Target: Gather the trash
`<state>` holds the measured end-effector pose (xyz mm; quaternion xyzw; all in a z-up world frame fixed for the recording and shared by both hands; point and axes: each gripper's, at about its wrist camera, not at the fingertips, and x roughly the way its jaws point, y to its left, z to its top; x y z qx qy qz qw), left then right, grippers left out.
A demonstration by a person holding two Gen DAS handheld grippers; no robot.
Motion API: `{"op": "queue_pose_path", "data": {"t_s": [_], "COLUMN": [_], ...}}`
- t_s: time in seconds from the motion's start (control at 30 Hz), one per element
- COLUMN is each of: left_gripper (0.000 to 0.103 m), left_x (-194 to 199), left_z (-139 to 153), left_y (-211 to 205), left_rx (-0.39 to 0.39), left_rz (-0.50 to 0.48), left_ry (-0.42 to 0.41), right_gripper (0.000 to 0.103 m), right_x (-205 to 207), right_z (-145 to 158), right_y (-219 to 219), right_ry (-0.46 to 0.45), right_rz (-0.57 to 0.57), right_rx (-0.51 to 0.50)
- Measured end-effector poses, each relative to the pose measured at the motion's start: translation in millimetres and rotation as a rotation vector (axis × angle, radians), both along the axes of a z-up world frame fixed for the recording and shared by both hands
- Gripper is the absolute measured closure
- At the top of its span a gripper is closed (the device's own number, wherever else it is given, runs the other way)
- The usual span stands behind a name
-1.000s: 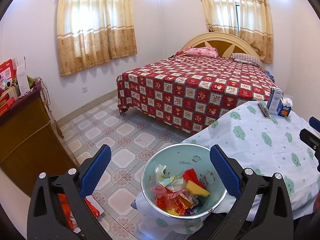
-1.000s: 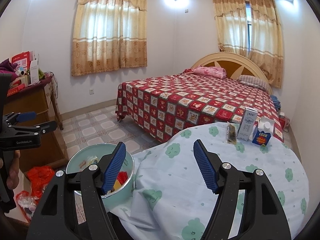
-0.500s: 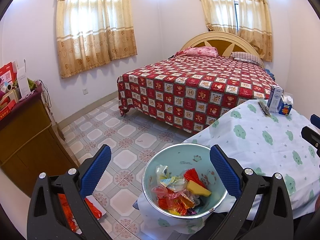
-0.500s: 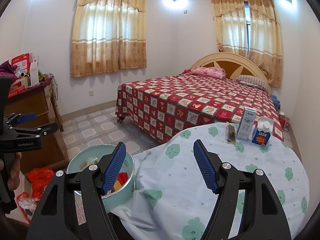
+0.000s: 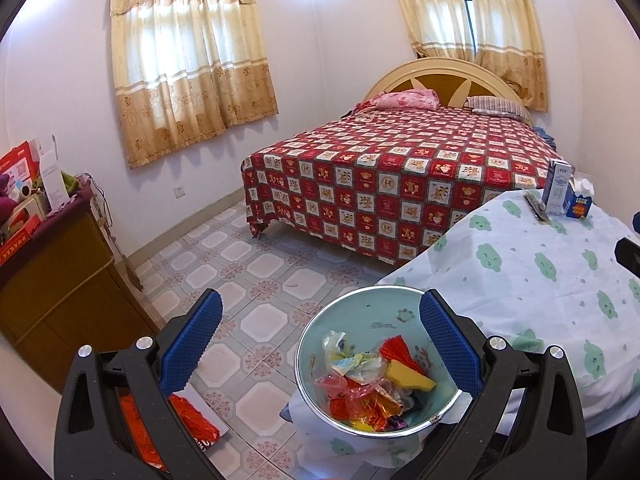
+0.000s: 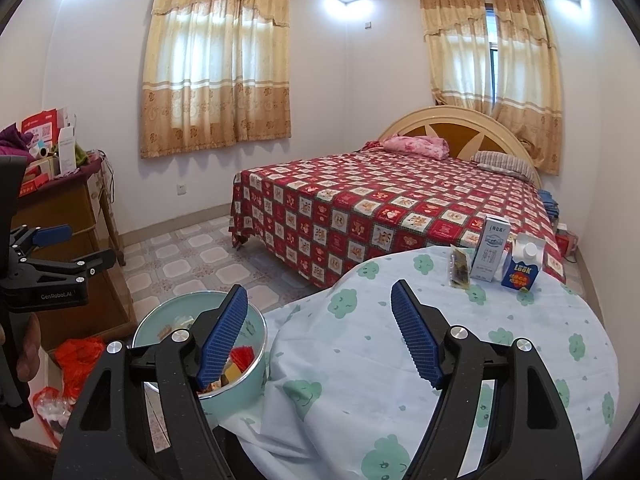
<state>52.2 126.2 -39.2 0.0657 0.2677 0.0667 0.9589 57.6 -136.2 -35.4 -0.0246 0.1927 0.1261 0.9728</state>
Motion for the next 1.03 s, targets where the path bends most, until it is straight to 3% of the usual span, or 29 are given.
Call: {"op": "queue_pose_path", "data": {"t_s": [0.8,0.93,1.03], "left_gripper": [0.006,0.006,0.006], "left_x": [-2,0,3], "left_z": [-4,-7,-12], "left_y": [-12,-14,-12], "left_rx": [0.029,0.02,0.0], "left_rz": [-0.017,-0.025,-0.034], "left_ry": [-0.007,0.008,0.03], "right_gripper": [0.026,0.02,0.018], "right_x": [-1,15,47], "right_z": [0,-8,-29], "right_y": [-5,-28,-74], "right_ry": [0.004,0.055,0.184], "right_rz": [-0.014,-0.069,-0.182], "right_rx": [0.017,0.027,0.083]}}
